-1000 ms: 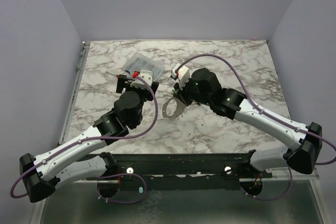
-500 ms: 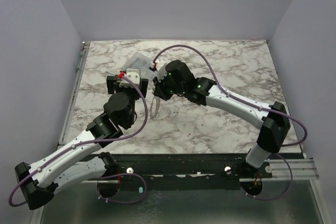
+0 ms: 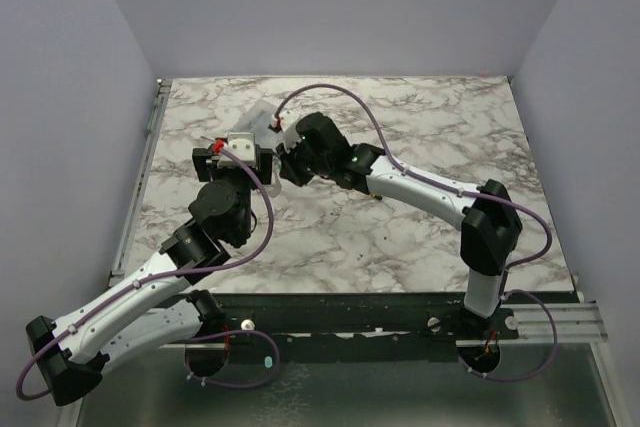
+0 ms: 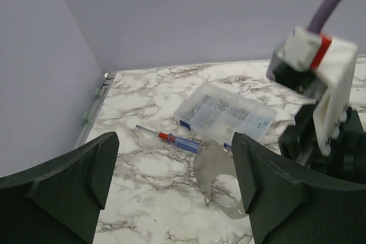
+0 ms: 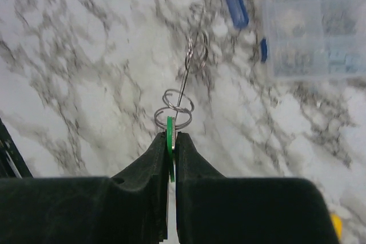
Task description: Put the keys on the keyring
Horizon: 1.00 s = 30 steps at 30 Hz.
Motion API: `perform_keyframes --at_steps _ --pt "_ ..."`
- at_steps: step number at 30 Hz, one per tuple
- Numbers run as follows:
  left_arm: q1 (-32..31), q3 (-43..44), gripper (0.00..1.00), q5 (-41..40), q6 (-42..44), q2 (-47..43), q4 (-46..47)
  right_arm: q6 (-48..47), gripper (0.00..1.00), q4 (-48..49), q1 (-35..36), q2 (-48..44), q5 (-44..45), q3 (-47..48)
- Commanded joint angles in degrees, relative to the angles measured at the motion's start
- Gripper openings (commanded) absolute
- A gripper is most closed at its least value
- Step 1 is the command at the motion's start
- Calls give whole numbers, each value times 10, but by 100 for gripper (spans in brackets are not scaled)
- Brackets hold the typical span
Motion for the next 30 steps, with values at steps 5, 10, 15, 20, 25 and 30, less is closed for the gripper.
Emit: perform_keyframes --at_steps 5,10,15,20,25,30 --pt "3 -5 86 10 -3 -8 14 45 1 11 4 -71 27 -231" --pt "4 -5 86 22 -6 -6 14 61 1 -28 4 -122 84 -318" --pt "4 -5 86 29 -7 -4 13 80 1 -48 4 -169 76 -379" --pt "5 -5 86 34 -9 -2 12 110 1 -63 4 -183 28 -415" --pt "5 -5 86 38 -9 1 12 132 1 -88 4 -183 5 -441" --pt "5 -4 86 40 -10 0 12 154 6 -85 4 -192 -7 -471"
